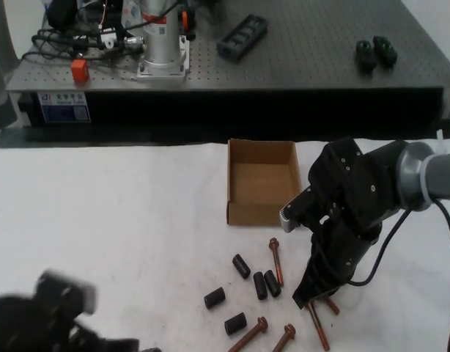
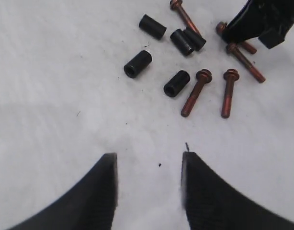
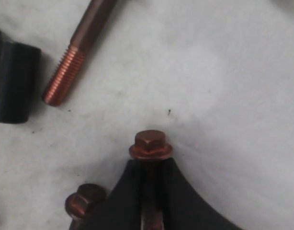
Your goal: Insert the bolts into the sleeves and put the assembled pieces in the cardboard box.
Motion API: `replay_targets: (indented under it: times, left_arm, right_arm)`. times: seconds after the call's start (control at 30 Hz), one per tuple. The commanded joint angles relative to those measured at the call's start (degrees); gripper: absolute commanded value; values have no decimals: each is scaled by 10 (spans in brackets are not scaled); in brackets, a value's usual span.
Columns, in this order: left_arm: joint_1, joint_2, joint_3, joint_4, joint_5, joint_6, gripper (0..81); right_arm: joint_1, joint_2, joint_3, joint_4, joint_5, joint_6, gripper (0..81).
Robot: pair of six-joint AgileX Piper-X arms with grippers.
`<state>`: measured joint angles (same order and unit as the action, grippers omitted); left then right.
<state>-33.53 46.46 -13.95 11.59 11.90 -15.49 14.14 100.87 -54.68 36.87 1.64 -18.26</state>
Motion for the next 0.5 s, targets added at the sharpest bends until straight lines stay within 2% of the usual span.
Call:
replay_targets:
  times: [0.0, 0.17, 0.47]
  left_arm:
    - [2, 104, -65, -14, 19, 56, 314]
    - [2, 271, -217, 34, 21, 133, 314]
    - [2, 501, -483, 287, 19, 326, 314]
  right_arm:
    - [-7, -8, -4, -25, -1, 12, 22]
    - [-20, -71, -4, -19, -12, 31, 22]
    - [-49, -180, 5, 53, -59, 57, 22]
